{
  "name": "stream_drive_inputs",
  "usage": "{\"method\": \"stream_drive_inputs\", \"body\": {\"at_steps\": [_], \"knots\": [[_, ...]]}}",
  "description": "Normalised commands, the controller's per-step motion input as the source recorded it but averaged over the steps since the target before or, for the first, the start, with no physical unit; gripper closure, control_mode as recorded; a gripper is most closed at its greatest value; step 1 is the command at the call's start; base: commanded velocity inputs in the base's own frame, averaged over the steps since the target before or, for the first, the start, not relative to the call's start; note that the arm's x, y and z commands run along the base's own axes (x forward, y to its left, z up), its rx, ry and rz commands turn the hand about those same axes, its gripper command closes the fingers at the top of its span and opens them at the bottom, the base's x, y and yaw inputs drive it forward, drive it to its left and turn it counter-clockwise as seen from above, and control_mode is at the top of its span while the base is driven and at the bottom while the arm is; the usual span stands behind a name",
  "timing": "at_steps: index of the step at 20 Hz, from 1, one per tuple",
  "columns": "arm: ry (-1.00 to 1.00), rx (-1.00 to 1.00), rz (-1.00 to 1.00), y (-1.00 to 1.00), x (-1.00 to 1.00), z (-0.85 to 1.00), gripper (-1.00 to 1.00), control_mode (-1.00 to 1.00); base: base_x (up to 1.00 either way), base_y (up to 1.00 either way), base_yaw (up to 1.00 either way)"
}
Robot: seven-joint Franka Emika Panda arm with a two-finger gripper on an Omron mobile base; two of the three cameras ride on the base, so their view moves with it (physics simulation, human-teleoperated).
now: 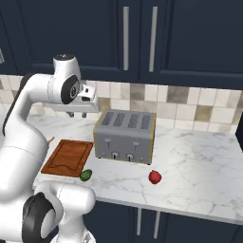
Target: Place the avocado, onion, tomato, and bell pepper on the cutting board.
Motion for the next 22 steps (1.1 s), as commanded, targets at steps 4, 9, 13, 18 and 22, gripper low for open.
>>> {"method": "stream_drive_inputs", "body": {"at_steps": [4,9,13,18,22], "knots": [[0.0,-0.03,0.02,0.0,-0.09,-0.03,-1.0,-1.0,0.0,0.0,0.0],[0.0,-0.01,0.03,0.0,-0.18,-0.27,-1.0,-1.0,0.0,0.0,0.0],[0.03,0.0,0.04,0.0,-0.2,-0.42,-1.0,-1.0,0.0,0.0,0.0],[0.04,0.0,0.04,0.0,-0.17,-0.52,-1.0,-1.0,0.0,0.0,0.0],[0.04,0.0,0.04,0.0,-0.07,-0.55,-1.0,-1.0,0.0,0.0,0.0]]}}
